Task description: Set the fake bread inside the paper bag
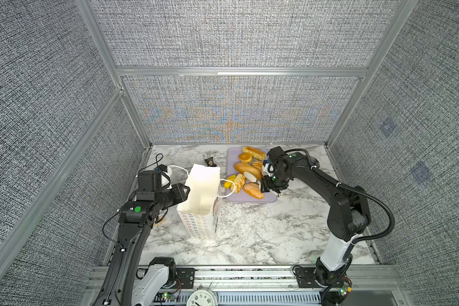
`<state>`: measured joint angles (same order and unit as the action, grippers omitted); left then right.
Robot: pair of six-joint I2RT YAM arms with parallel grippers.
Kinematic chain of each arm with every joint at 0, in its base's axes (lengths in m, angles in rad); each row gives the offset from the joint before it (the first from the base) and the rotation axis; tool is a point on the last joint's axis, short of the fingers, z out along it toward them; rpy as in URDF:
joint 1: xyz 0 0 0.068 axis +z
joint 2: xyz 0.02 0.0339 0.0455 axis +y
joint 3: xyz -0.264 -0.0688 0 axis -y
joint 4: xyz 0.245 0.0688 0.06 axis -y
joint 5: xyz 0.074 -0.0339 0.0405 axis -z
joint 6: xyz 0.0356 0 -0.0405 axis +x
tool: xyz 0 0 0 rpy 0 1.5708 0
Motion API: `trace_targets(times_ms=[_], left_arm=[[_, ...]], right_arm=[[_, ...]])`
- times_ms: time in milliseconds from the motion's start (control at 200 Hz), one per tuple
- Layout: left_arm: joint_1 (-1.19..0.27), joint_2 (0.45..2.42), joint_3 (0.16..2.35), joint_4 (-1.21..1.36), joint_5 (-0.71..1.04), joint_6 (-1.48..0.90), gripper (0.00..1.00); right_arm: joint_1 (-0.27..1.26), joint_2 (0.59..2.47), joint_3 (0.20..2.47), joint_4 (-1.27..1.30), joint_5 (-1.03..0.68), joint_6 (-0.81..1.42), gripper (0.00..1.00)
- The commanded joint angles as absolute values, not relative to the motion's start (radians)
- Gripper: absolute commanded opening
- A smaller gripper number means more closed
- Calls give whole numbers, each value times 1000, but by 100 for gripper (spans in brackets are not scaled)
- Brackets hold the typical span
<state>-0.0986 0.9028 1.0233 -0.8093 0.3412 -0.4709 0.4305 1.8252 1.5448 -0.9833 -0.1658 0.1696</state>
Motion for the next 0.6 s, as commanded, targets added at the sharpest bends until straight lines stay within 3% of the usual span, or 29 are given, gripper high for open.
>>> trace_targets(times_ms=[0,595], left_arm=[[-99,896,1022,-789,332,-467,41],[-99,867,1025,-782,303,-492,26]], right_arm=[[430,1826,1552,-974,-185,158,63],[430,1799,1518,-954,-195,156,48]])
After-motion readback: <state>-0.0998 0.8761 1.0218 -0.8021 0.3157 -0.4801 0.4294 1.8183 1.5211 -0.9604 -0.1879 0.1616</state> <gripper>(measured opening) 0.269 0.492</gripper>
